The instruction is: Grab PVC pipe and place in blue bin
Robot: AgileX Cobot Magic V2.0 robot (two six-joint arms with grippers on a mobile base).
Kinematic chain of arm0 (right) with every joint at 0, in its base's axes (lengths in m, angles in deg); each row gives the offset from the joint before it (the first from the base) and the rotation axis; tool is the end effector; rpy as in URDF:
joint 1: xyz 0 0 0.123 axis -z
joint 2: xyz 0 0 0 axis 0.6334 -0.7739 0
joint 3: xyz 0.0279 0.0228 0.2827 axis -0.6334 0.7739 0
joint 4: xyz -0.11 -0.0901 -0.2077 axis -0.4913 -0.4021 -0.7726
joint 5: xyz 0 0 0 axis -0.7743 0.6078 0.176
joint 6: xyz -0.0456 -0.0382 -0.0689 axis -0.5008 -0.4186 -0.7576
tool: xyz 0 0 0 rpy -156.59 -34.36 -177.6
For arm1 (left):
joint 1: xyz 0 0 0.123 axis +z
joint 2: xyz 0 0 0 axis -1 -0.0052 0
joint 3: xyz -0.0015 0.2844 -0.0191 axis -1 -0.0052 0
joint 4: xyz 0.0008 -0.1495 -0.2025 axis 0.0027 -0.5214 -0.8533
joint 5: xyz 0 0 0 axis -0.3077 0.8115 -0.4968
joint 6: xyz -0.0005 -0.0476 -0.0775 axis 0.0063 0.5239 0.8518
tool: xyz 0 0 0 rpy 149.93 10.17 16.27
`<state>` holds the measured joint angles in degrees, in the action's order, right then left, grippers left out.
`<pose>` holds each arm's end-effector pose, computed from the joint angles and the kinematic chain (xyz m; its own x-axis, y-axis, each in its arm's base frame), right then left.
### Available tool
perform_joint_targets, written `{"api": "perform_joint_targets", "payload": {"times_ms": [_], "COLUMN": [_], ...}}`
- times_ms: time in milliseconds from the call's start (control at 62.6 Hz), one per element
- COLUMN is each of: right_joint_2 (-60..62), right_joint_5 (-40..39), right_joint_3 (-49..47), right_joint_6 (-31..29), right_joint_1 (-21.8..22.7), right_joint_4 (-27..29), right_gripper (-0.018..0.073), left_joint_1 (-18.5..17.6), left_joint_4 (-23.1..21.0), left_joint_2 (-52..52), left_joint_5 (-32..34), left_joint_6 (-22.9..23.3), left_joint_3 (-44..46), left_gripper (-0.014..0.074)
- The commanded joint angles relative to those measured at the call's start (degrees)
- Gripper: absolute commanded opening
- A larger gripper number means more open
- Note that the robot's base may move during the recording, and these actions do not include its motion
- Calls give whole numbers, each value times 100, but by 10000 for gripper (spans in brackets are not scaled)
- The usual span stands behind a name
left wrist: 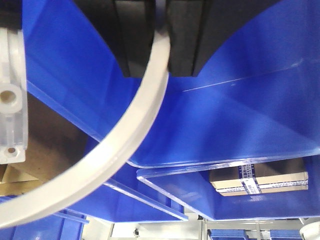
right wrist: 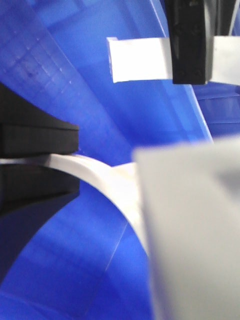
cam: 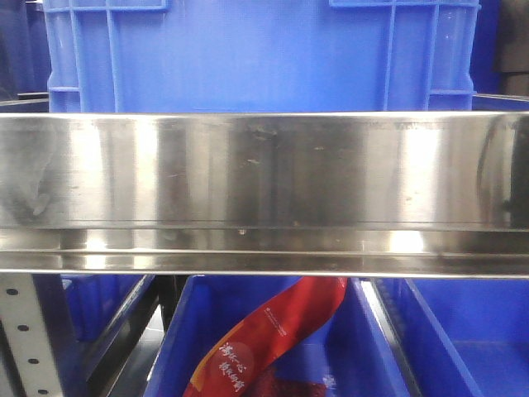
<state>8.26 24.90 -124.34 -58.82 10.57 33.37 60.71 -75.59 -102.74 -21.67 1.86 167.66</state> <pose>0.2817 0.1680 0.4099 -0.3552 -0.1442 -0.9236 -0.5680 0.8180 0.0908 0.3304 -0.1853 0.4310 -0.2747 0.0310 -0.9610 0.4755 0.8731 -0.1077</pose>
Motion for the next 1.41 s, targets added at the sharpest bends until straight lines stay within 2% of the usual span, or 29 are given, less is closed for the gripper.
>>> {"api": "perform_joint_targets", "payload": {"times_ms": [0,128,240,432,496,592,767,831,895,975,1055,1103,1231,1391], "right_joint_2": [17,17,17,17,17,17,17,17,62,157,236,249,195,267], "right_joint_5": [-100,-100,-115,-119,-97,-73,-25,-13,-12,-12,-24,-90,-284,-344], "right_joint_3": [-54,-54,-54,-54,-54,-54,-54,-54,-79,-181,-296,-307,-307,-316], "right_joint_6": [-45,-45,-45,-45,-45,-45,-45,-45,-45,-45,-45,-45,-45,-45], "right_joint_1": [0,0,0,0,0,0,0,0,0,0,0,0,23,60], "right_joint_4": [10,10,10,158,158,231,300,300,300,300,300,267,31,31], "right_gripper": [49,220,316,330,330,330,330,330,330,318,225,130,-167,-162], "left_joint_1": [-38,-38,-38,-38,-38,-38,-38,-38,-38,-38,-38,-38,-38,-24], "left_joint_4": [-75,-75,-75,-75,-75,-75,-75,-102,-184,-184,-184,-172,-49,-27], "left_joint_2": [-15,-15,-15,-15,-15,-15,-15,-4,48,116,182,214,238,372], "left_joint_5": [148,135,-43,-96,-96,-96,-125,-263,-453,-518,-518,-546,-666,-720], "left_joint_6": [18,18,18,18,18,18,18,18,18,18,18,18,18,18], "left_joint_3": [84,84,84,84,84,84,84,84,84,84,84,84,84,84], "left_gripper": [-111,-97,18,326,388,411,407,372,292,135,-34,-115,-111,-111]}}
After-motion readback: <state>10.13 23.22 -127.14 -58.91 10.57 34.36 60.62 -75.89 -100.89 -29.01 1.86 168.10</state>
